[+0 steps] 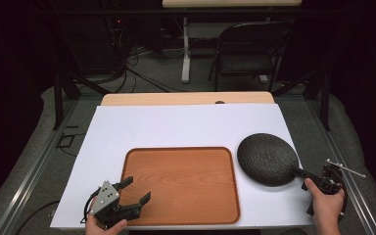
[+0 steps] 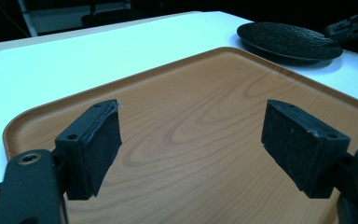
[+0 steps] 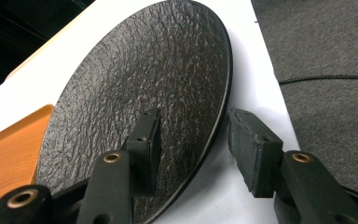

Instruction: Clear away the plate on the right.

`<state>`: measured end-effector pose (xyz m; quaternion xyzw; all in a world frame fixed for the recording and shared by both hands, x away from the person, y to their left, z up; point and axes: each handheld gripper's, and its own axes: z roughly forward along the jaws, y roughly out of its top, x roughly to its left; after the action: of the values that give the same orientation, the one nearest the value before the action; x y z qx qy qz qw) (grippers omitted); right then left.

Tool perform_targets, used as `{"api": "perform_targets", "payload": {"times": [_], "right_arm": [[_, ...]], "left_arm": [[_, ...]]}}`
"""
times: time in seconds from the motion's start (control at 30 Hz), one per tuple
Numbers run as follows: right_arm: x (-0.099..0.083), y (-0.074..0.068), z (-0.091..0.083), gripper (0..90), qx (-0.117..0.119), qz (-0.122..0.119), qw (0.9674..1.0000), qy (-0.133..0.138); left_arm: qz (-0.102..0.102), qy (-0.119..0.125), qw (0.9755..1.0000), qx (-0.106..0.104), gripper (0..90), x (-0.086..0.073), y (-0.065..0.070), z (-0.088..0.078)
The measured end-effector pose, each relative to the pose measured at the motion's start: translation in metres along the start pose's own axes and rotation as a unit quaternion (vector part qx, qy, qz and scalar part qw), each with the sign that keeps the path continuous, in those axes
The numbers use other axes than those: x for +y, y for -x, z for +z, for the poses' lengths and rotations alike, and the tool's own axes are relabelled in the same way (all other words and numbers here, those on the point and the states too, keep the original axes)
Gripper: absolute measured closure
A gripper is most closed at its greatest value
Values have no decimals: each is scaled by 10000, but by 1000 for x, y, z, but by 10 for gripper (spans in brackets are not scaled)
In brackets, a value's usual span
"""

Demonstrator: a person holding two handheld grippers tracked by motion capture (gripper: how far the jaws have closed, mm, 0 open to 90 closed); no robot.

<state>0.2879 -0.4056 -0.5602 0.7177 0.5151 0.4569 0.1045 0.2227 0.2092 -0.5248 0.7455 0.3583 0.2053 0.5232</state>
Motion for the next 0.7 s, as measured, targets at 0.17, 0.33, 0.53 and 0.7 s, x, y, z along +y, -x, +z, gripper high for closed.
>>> {"api": "perform_targets", "payload": {"times": [0.17,0.33,0.53,0.7], "right_arm": [[0,-1,3,549,-61,-38,10000,-27],[0,-1,4,570,5,68,9999,-137],[-1,1,7,585,123,106,9997,-156],[-1,1,10,592,159,182,9996,-163]], "left_arm": [[1,5,10000,4,197,0,0,0],[5,8,10000,7,197,0,0,0],[12,6,10000,9,198,0,0,0],[17,-4,10000,9,198,0,0,0]]}}
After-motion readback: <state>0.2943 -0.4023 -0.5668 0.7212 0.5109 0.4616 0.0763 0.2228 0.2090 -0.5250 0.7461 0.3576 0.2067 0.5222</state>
